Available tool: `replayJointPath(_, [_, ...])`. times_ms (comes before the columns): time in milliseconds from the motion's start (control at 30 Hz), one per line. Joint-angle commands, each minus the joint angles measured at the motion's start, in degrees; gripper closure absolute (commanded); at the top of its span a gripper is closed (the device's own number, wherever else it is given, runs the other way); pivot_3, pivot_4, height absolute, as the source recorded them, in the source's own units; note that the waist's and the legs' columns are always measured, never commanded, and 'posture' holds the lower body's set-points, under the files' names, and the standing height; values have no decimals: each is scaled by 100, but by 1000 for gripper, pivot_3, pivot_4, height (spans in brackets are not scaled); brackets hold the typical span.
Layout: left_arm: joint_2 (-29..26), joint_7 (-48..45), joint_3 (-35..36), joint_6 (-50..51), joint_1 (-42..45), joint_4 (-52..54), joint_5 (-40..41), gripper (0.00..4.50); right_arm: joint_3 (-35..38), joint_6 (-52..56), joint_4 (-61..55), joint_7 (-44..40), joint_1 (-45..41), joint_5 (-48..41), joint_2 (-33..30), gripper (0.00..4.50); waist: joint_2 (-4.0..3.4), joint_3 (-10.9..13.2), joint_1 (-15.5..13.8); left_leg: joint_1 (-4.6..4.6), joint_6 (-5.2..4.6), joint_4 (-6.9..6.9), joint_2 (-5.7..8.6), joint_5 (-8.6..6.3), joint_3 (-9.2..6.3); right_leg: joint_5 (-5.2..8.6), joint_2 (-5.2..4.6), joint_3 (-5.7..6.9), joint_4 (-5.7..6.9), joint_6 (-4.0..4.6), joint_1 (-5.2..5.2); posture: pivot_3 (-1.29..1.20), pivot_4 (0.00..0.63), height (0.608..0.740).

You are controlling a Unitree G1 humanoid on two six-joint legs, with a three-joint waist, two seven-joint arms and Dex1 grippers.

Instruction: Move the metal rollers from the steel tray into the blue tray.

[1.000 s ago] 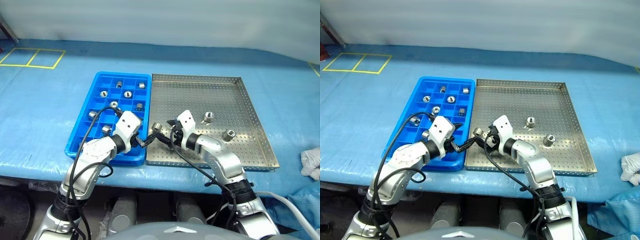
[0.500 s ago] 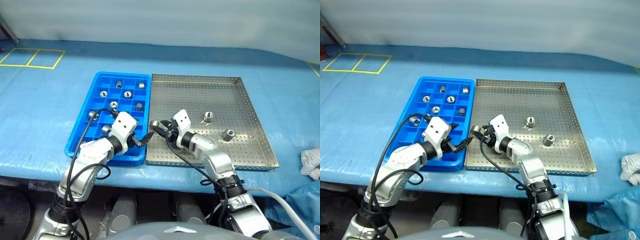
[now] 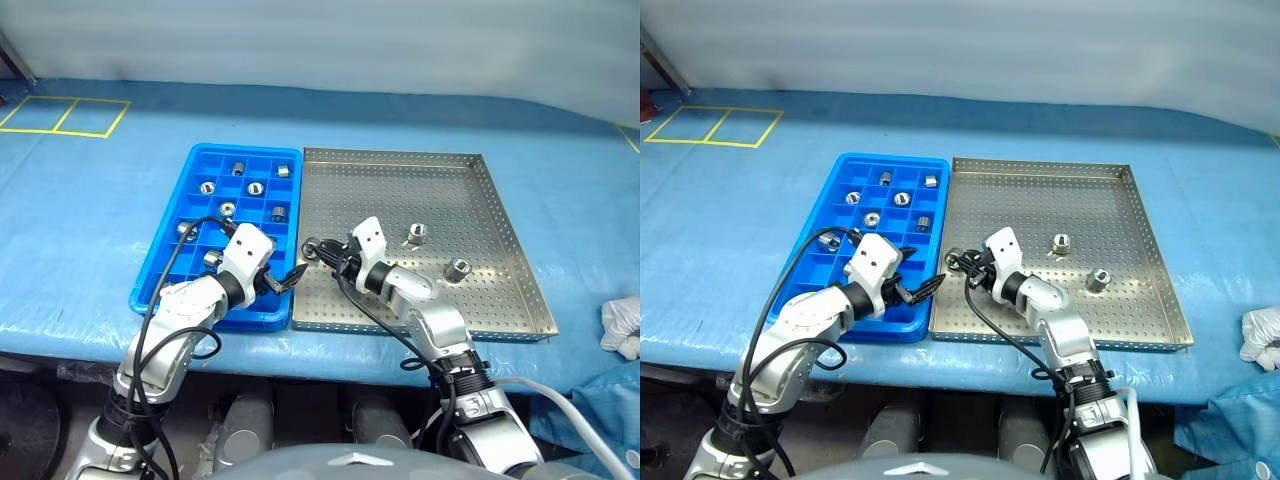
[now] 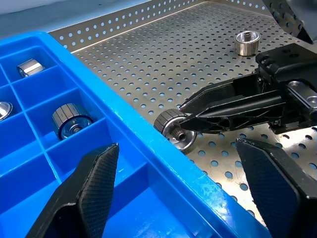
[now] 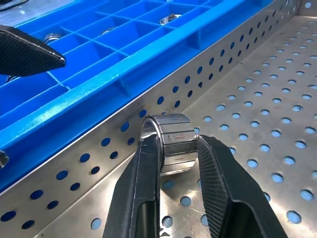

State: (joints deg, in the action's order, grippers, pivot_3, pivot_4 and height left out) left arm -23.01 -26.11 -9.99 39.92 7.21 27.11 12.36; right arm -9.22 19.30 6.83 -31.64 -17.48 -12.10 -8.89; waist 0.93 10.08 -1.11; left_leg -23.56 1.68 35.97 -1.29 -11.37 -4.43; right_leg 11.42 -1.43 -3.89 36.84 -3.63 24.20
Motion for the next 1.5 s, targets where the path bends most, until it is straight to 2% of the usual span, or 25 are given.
replayJointPath(33, [-17, 53, 196, 22, -73, 384, 87, 365, 141, -55, -427, 77, -91, -43, -21, 3770, 0, 0, 2, 0, 0, 0, 0, 0, 0, 0, 0, 0, 0, 0, 0, 204, 150, 740])
replayJointPath(233, [-35, 230, 507, 333, -520, 1117, 296, 365, 157, 123, -1126, -6, -355, -264, -24, 3770, -2, 2, 0, -4, 0, -7, -3, 0, 1, 1, 0, -1, 1, 2, 10, 258, 150, 740])
replayJointPath(400, [71, 727, 949, 510, -864, 1563, 170, 365, -115, 228, -1041, -216, -828, -311, 149, 3770, -2, 2, -75, 1, 0, -7, -8, 0, -1, 3, 7, 2, 8, 6, 10, 340, 150, 740])
replayJointPath(567, [411, 1367, 1273, 619, -1108, 1783, 13, 365, -361, -10, -268, -389, -1253, -169, 489, 3770, -2, 1, -282, -1, 0, -14, -9, 0, -3, 6, 8, 6, 4, 12, 12, 427, 150, 740])
replayJointPath(800, [413, 1560, 1276, 704, -1661, 2108, -39, 365, -424, -515, 1360, -466, -1850, 125, 840, 3770, -2, 2, -692, -2, 2, -28, -9, 1, 0, 9, 8, 6, 3, 18, 23, 515, 150, 740])
replayJointPath(1000, [439, 1629, 1228, 697, -1795, 2184, -52, 365, -425, -557, 2091, -380, -2098, 392, 898, 3770, -3, 1, -971, -1, 8, -39, -10, 2, 0, 13, 10, 9, 3, 24, 30, 526, 150, 740])
replayJointPath(1067, [438, 1621, 1192, 691, -1781, 2167, -38, 365, -434, -655, 2084, -282, -2081, 510, 877, 3046, -3, 1, -1050, -1, 11, -44, -10, 2, 1, 15, 10, 9, 3, 27, 33, 511, 150, 740])
replayJointPath(1200, [398, 1521, 1049, 671, -1606, 1995, -20, 365, -255, -701, 1676, -186, -1913, 458, 811, 1891, -3, 1, -1159, -4, 39, -46, -13, 1, 0, 17, 12, 12, 2, 29, 36, 465, 150, 740])
replayJointPath(1367, [361, 1392, 939, 658, -1358, 1773, -16, 365, -185, -574, 1248, -142, -1694, 437, 687, 204, -3, 1, -1182, -7, 51, -45, -14, -2, 3, 17, 12, 12, -3, 28, 38, 417, 150, 740])
replayJointPath(1400, [348, 1351, 912, 656, -1286, 1724, -8, 365, -175, -556, 1157, -127, -1644, 435, 663, 26, -3, 1, -1169, -8, 52, -45, -15, -2, 3, 17, 12, 12, -4, 29, 39, 399, 150, 740])
replayJointPath(1500, [319, 1268, 868, 650, -1143, 1623, 8, 365, -153, -498, 958, -80, -1546, 424, 633, 26, -3, 1, -1117, -8, 54, -46, -21, -2, 2, 19, 18, 14, -2, 31, 40, 385, 150, 740])
